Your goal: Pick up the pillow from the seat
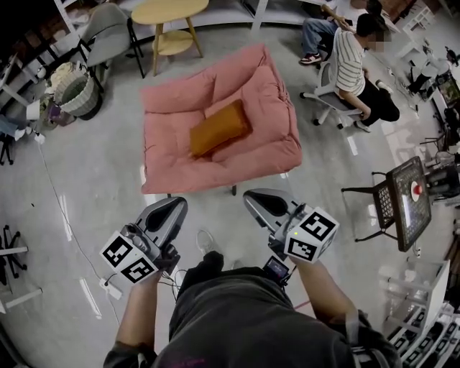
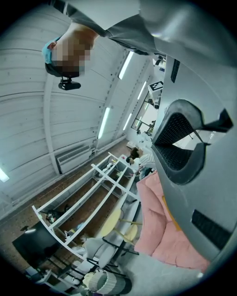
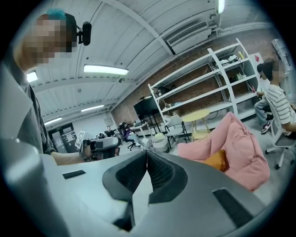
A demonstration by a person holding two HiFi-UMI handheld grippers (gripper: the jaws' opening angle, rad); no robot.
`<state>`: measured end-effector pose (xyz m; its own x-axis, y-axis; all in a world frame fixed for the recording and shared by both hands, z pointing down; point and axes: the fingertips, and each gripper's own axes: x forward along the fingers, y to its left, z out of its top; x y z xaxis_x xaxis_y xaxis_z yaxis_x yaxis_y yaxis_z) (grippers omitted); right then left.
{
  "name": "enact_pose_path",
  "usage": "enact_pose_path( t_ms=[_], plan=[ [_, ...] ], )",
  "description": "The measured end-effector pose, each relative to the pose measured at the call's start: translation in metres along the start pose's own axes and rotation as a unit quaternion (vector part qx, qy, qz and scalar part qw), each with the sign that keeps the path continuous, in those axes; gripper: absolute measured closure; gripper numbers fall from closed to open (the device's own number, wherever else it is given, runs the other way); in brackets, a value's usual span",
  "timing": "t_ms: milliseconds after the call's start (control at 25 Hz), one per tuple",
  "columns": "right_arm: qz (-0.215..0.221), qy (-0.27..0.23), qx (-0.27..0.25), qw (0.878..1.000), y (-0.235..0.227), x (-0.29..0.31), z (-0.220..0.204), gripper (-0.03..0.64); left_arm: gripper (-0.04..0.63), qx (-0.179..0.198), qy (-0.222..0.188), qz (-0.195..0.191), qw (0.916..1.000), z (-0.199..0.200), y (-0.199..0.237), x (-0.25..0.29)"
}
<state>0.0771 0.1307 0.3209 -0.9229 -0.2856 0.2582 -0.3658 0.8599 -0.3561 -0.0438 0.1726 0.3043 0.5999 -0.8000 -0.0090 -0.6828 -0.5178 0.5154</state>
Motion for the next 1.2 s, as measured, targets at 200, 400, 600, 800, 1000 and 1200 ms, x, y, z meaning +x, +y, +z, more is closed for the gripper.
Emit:
enact_pose_path(
  t_ms=[200,400,600,800,1000,1200],
  plan=[
    [-0.012,0.002,0.0,1.0,-0.017,0.036,0.013,0.601,0.584,-0.003,0.005,-0.005,1.0,0.016,0.039,0.006],
    [-0.019,0.005,0.005,1.0,-0.031,0.063,0.023,0.601,0.584,-0.005,0.005,-0.008,0.9999,0.031,0.066,0.011],
    [-0.023,0.007,0.005,1.0,-0.046,0.087,0.03,0.601,0.584,-0.009,0.007,-0.009,0.9999,0.04,0.091,0.015],
    [-0.022,0.011,0.003,1.0,-0.061,0.102,0.036,0.601,0.584,-0.012,0.006,-0.004,0.9999,0.046,0.107,0.022],
    [-0.023,0.013,0.006,1.0,-0.084,0.12,0.043,0.601,0.584,-0.017,0.008,0.003,0.9998,0.051,0.129,0.034],
    [-0.018,0.019,0.005,1.0,-0.113,0.137,0.046,0.601,0.584,-0.021,0.012,0.014,0.9996,0.051,0.153,0.052]
  ],
)
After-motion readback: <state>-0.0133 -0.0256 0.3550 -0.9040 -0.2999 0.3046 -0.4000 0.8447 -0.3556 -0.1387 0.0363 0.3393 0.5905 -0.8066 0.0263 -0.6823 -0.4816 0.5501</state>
